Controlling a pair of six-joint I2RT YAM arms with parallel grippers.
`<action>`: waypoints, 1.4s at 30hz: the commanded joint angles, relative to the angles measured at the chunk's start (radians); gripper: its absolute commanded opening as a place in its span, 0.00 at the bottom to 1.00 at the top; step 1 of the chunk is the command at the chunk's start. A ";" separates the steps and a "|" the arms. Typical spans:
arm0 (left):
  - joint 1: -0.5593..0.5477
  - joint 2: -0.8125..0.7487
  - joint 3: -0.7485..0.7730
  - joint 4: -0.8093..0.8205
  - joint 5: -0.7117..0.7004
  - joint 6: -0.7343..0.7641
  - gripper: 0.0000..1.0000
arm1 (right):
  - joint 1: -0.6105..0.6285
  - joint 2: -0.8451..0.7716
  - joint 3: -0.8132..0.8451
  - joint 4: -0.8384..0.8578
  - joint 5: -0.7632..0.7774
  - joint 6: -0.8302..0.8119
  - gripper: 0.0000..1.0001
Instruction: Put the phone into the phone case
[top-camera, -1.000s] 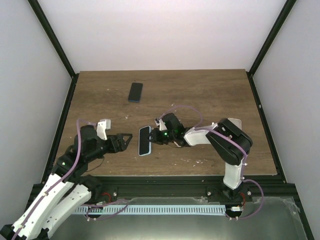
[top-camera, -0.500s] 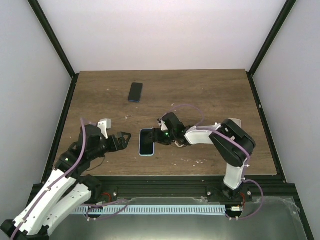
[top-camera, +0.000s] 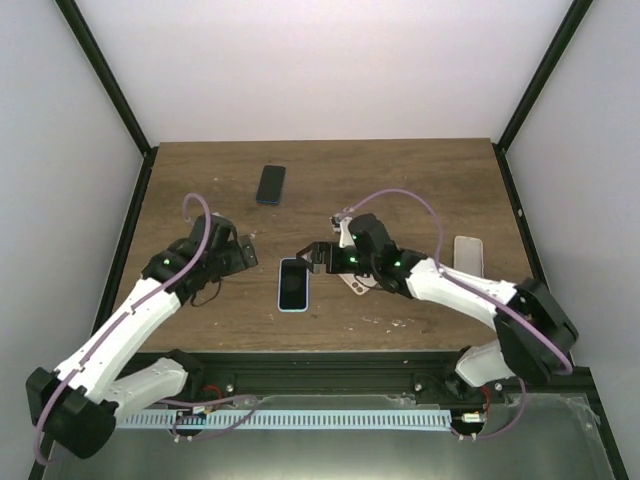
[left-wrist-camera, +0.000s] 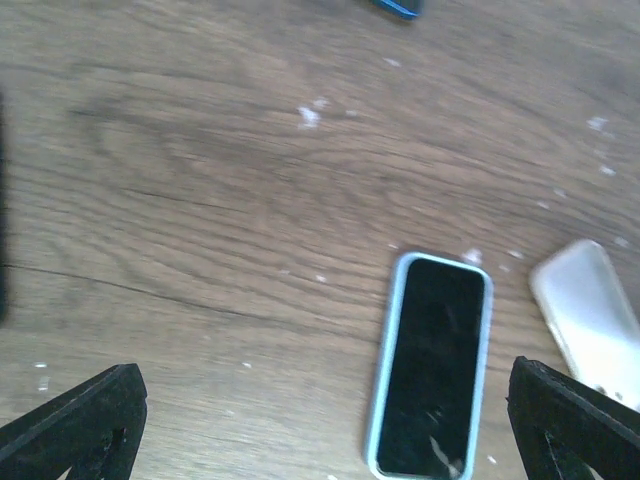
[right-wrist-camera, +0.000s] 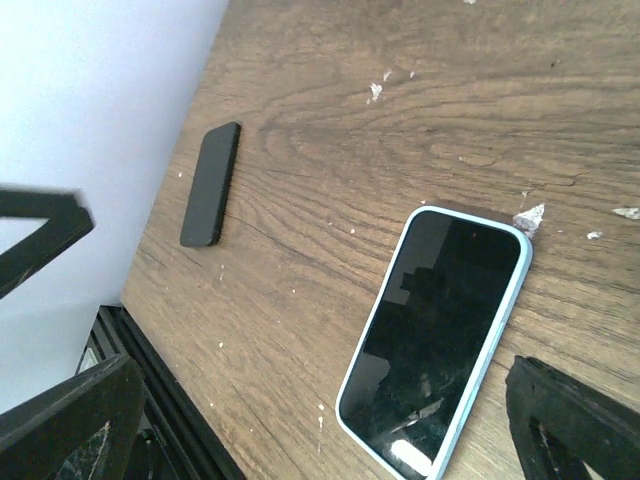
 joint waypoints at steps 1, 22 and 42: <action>0.133 0.075 0.038 -0.078 -0.083 -0.006 1.00 | -0.008 -0.108 -0.052 -0.043 0.030 -0.056 1.00; 0.699 0.475 0.046 0.127 -0.056 0.130 1.00 | -0.013 -0.367 -0.181 -0.033 0.014 -0.069 1.00; 0.705 0.663 0.016 0.243 0.161 0.169 1.00 | -0.025 -0.421 -0.196 -0.081 0.033 -0.106 1.00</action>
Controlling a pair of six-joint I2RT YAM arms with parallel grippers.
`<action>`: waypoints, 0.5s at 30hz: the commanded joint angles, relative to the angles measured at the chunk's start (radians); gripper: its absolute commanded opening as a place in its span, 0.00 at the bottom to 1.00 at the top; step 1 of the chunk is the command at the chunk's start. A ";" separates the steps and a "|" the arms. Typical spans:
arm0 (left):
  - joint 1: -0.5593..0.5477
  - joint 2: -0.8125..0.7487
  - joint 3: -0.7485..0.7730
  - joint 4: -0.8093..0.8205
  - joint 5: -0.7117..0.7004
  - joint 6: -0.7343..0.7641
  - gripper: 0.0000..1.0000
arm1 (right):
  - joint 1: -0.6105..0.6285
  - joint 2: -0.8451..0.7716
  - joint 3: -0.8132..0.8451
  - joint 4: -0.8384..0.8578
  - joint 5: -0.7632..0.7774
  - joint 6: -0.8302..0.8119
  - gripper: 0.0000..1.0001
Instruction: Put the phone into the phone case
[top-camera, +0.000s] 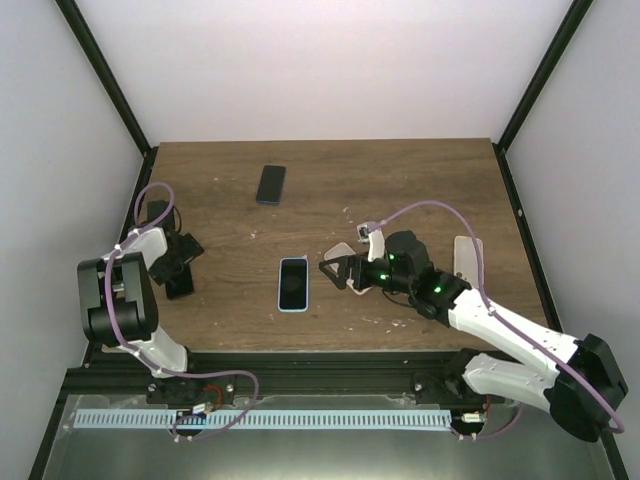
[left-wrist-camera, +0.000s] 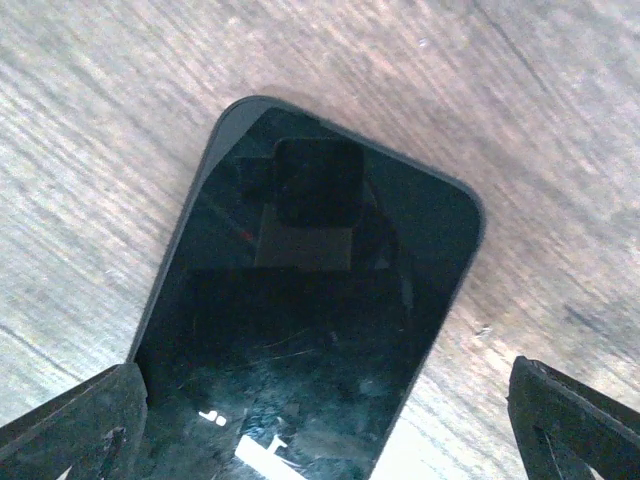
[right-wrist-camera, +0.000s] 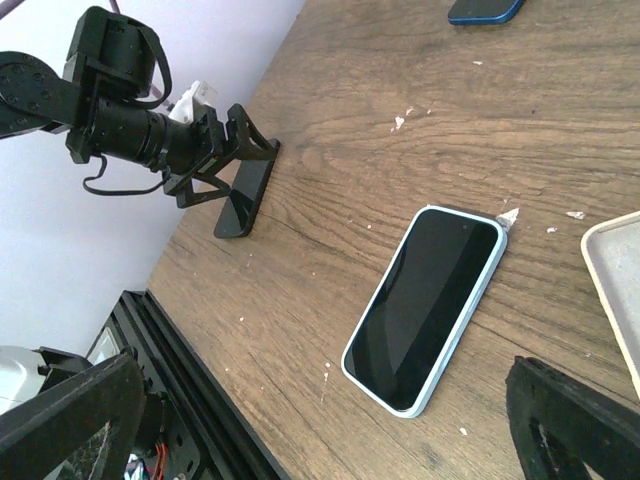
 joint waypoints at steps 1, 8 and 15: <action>0.004 0.033 -0.013 0.039 0.114 -0.003 1.00 | -0.011 -0.033 -0.004 -0.018 0.022 -0.019 1.00; -0.012 -0.003 -0.043 0.054 0.225 -0.035 0.99 | -0.011 -0.056 -0.020 -0.017 0.038 -0.010 1.00; -0.011 -0.061 0.016 -0.047 0.026 -0.023 1.00 | -0.011 -0.067 -0.028 -0.010 0.030 -0.003 1.00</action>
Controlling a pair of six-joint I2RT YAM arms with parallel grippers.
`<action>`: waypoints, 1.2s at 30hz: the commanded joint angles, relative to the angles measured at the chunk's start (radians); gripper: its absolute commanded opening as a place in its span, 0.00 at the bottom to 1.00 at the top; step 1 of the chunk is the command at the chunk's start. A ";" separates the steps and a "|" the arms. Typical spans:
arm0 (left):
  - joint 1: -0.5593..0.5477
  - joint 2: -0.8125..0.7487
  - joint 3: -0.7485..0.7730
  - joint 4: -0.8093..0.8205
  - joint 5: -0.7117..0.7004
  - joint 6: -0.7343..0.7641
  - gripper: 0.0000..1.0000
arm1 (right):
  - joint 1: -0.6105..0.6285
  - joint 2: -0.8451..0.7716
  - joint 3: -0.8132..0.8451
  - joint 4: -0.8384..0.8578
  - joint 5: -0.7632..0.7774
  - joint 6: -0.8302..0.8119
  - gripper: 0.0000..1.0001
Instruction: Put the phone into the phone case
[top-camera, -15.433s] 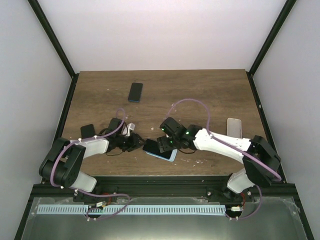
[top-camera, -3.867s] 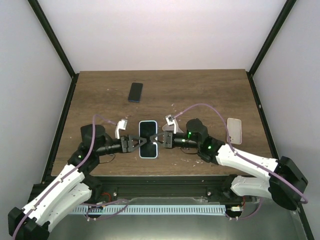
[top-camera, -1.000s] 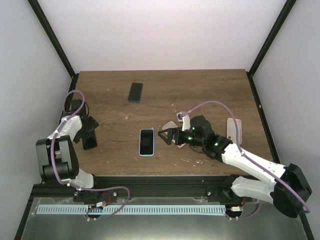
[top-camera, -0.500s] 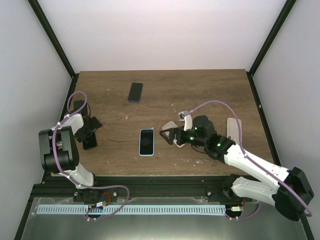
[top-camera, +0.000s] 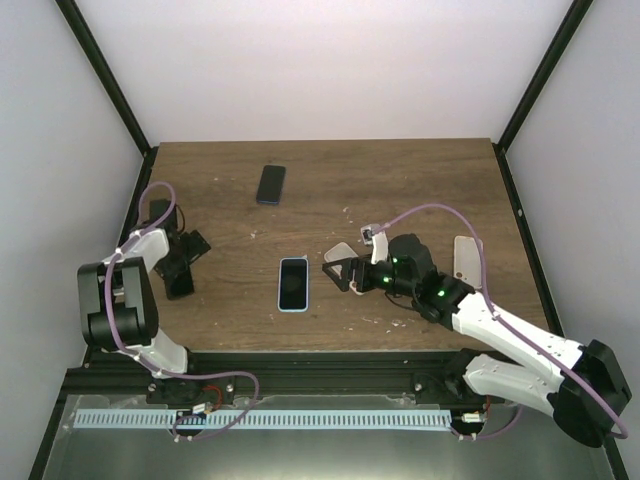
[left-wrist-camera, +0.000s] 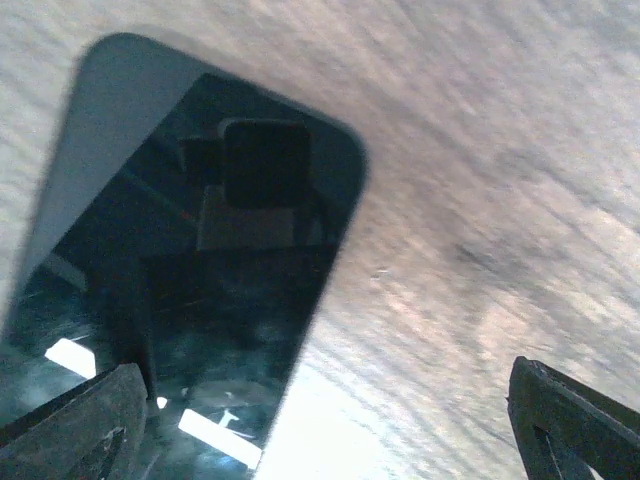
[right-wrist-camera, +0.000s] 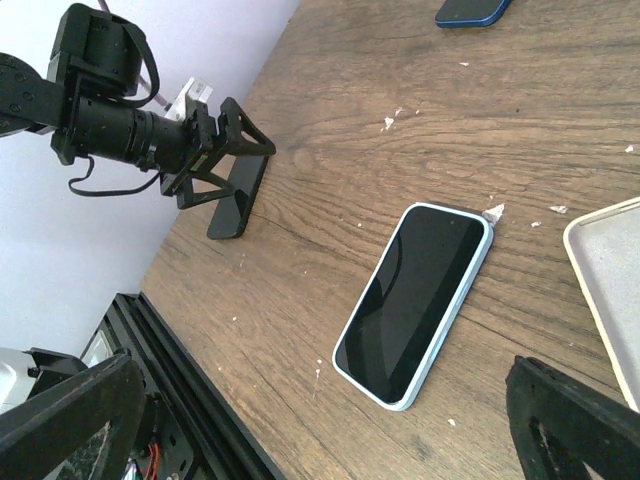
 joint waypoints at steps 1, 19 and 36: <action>0.025 -0.039 0.025 -0.083 -0.146 -0.004 1.00 | -0.009 -0.027 -0.006 0.001 0.013 -0.003 1.00; 0.070 0.069 0.003 0.021 -0.089 0.013 1.00 | -0.013 -0.101 -0.003 -0.048 0.076 -0.034 1.00; 0.002 0.016 -0.073 0.042 0.128 -0.025 1.00 | -0.013 -0.062 0.000 -0.016 0.055 -0.021 1.00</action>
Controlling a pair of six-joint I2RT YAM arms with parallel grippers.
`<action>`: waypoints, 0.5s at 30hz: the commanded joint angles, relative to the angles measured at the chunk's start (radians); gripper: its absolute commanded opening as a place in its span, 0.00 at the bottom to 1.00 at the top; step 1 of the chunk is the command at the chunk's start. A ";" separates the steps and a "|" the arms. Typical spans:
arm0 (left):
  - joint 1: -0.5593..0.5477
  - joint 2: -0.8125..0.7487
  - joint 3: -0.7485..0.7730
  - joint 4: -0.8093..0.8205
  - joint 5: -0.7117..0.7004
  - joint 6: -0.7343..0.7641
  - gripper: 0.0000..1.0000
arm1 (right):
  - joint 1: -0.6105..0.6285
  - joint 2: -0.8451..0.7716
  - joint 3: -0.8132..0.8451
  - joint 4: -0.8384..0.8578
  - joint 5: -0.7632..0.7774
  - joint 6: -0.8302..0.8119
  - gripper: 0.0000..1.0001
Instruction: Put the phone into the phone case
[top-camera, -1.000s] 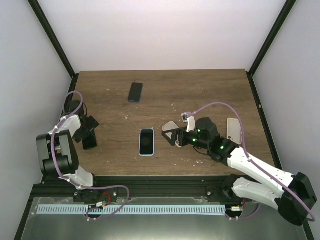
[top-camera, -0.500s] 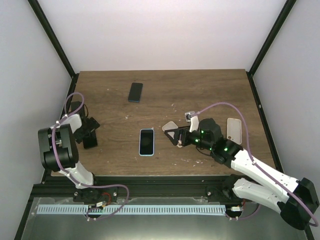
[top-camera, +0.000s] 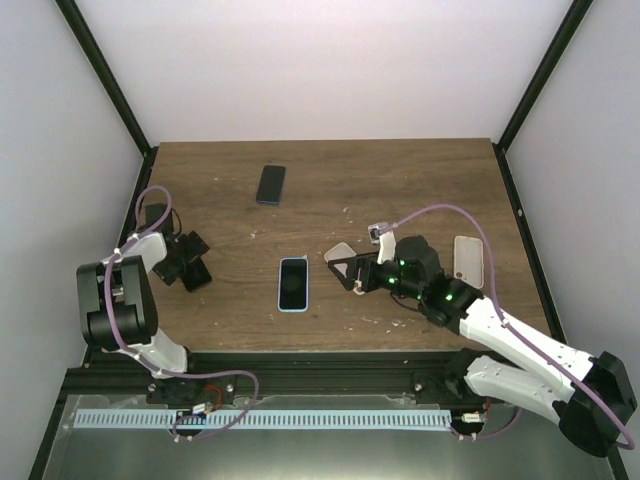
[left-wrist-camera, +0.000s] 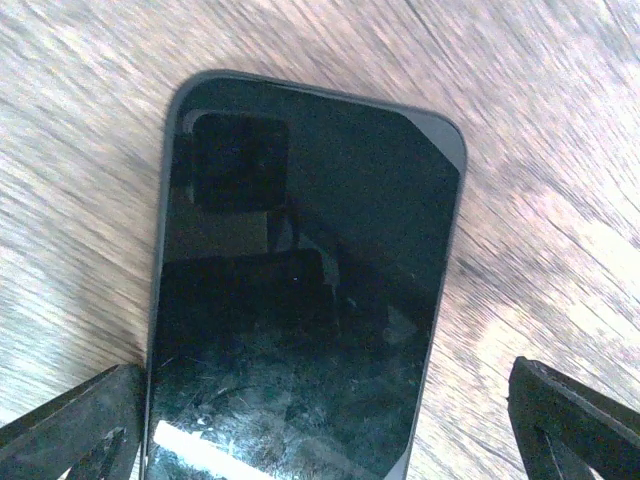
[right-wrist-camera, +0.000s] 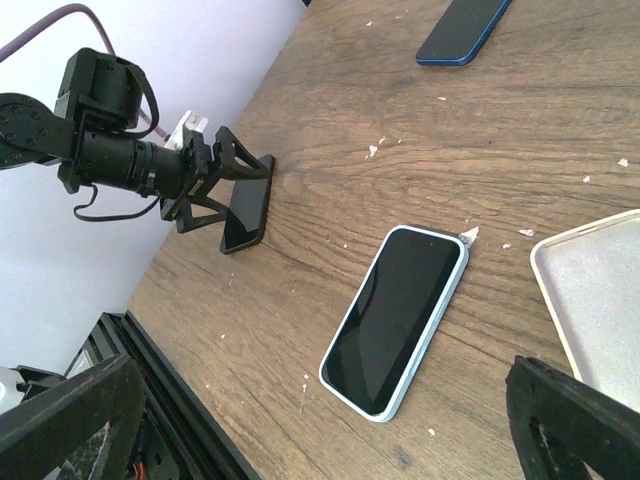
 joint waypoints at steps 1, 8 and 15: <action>-0.052 0.014 -0.025 -0.018 0.068 -0.022 1.00 | -0.010 0.009 0.005 0.023 -0.003 -0.001 1.00; -0.072 0.058 0.028 -0.104 -0.053 -0.034 0.91 | -0.009 0.011 0.002 0.023 -0.003 -0.008 1.00; -0.093 0.081 0.055 -0.123 -0.062 -0.044 0.89 | -0.010 0.009 0.001 0.021 -0.004 -0.011 1.00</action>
